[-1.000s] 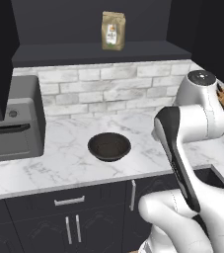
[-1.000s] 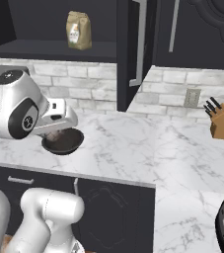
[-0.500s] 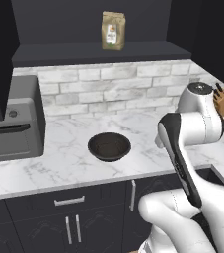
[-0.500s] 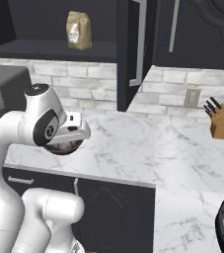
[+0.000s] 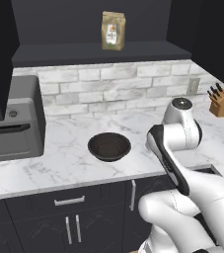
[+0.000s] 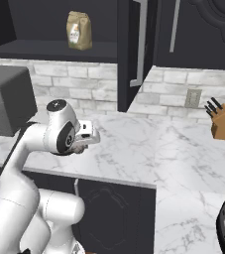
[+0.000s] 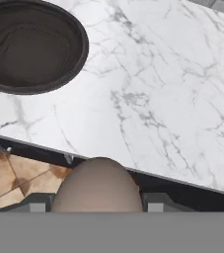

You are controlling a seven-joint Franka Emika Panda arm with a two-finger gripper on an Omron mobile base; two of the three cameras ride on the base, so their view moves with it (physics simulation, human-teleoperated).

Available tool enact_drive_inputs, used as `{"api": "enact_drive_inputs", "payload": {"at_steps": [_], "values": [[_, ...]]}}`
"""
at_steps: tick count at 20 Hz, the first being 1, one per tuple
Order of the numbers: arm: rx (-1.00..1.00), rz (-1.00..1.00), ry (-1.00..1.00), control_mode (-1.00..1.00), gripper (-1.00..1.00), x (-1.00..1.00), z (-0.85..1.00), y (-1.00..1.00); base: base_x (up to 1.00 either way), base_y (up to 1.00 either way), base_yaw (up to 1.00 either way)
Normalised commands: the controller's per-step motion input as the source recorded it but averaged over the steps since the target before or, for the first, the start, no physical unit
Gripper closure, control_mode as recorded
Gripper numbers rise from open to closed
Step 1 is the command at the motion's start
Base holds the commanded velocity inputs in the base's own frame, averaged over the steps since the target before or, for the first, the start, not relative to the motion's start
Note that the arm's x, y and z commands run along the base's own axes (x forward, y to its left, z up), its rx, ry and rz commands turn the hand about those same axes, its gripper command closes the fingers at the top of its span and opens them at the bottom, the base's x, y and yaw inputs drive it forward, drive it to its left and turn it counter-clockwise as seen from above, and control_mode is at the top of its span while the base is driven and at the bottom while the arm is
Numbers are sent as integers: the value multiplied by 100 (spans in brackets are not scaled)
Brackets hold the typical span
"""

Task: Pick the egg and butter from the fridge and place them by the bowl for mixing.

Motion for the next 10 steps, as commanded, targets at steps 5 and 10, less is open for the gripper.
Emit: {"api": "enact_drive_inputs", "payload": {"at_steps": [5, 10], "values": [[0, 0, 1, -100, 100, 100, -36, -11, 0, 0, 0], [0, 1, 5, -100, 100, 90, -37, -4, 0, 0, 0]]}}
